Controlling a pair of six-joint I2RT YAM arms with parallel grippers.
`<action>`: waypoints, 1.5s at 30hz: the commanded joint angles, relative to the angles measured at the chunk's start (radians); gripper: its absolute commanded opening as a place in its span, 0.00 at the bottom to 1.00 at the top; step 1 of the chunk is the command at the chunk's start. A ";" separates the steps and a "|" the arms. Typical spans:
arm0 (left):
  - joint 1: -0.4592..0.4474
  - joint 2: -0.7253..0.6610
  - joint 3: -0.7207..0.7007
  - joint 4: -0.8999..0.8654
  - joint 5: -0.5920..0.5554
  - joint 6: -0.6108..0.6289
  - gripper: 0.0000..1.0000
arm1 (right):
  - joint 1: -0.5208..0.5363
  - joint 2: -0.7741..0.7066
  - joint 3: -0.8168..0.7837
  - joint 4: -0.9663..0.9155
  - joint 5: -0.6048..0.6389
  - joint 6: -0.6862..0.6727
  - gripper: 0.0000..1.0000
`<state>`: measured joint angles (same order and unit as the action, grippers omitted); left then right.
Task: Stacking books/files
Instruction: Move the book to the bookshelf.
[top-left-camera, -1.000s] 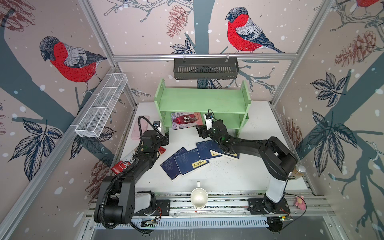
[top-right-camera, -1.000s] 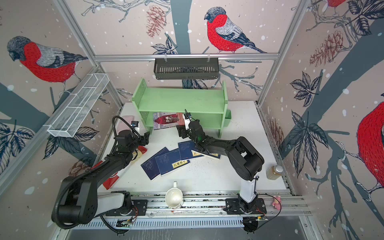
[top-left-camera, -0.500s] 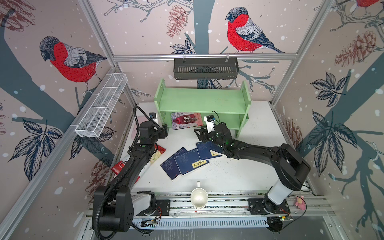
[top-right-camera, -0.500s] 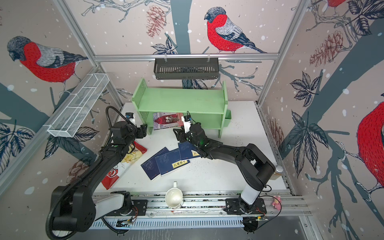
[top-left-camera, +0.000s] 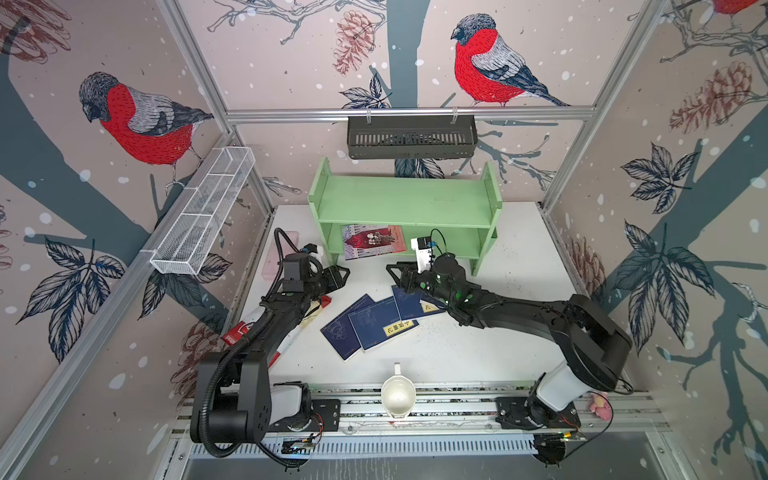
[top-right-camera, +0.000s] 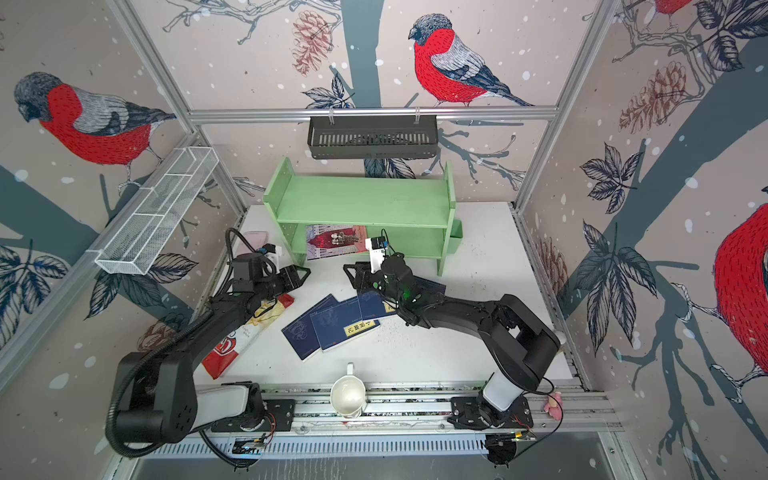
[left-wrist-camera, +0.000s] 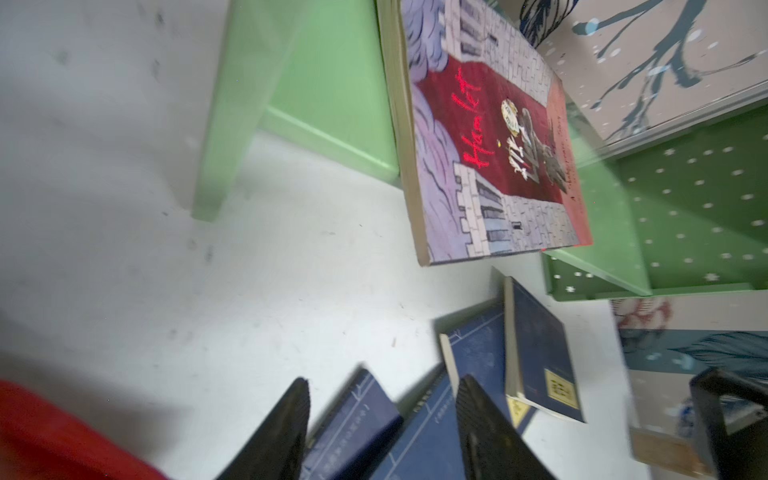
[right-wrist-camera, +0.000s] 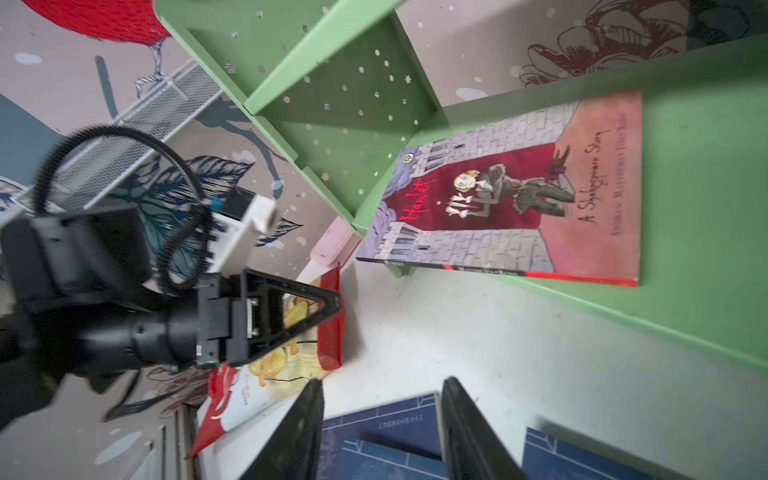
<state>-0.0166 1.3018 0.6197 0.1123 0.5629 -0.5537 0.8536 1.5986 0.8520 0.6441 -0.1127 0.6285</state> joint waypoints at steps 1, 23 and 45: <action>0.013 0.040 -0.028 0.251 0.252 -0.215 0.57 | 0.010 -0.041 -0.019 -0.001 0.057 0.019 0.48; 0.092 0.241 -0.062 0.745 0.344 -0.501 0.42 | 0.021 -0.227 -0.154 -0.063 0.163 0.004 0.48; 0.094 0.333 -0.005 0.735 0.320 -0.504 0.23 | 0.017 -0.242 -0.158 -0.073 0.176 -0.006 0.48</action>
<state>0.0757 1.6264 0.6025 0.8028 0.8852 -1.0466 0.8700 1.3643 0.6956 0.5652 0.0559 0.6312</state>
